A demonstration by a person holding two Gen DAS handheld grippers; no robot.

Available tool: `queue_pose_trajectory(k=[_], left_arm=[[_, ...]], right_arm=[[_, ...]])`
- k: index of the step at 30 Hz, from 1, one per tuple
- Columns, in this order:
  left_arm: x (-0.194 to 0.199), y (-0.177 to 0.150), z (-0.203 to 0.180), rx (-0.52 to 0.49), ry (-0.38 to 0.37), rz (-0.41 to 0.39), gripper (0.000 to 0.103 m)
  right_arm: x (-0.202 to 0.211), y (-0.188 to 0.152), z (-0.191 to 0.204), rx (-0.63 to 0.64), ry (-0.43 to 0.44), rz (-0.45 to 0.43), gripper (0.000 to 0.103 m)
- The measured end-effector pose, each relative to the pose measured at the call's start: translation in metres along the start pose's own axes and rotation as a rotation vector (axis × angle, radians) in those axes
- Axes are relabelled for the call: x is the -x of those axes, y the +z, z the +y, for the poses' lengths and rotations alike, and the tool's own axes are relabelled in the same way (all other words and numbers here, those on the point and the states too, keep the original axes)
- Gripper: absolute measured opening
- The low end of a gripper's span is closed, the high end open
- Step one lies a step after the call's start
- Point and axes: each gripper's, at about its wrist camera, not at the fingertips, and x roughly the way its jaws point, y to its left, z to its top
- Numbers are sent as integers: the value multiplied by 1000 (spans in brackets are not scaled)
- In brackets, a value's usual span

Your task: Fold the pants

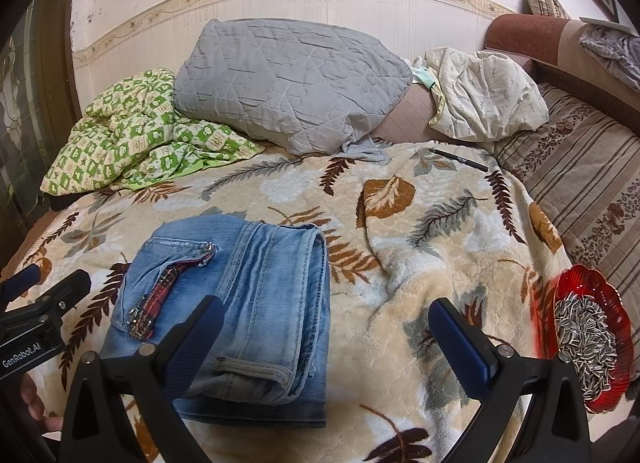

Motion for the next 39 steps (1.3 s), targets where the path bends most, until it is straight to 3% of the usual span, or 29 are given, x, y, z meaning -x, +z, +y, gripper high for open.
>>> queue_pose_trajectory(k=[28,39], left_arm=[[0,0,1,-1,4,3,103],[0,-1,1,6,-45,6,103]], right_arm=[[0,1,1,5,-1,0,103],[1,1,1,5,-2,-1,103]])
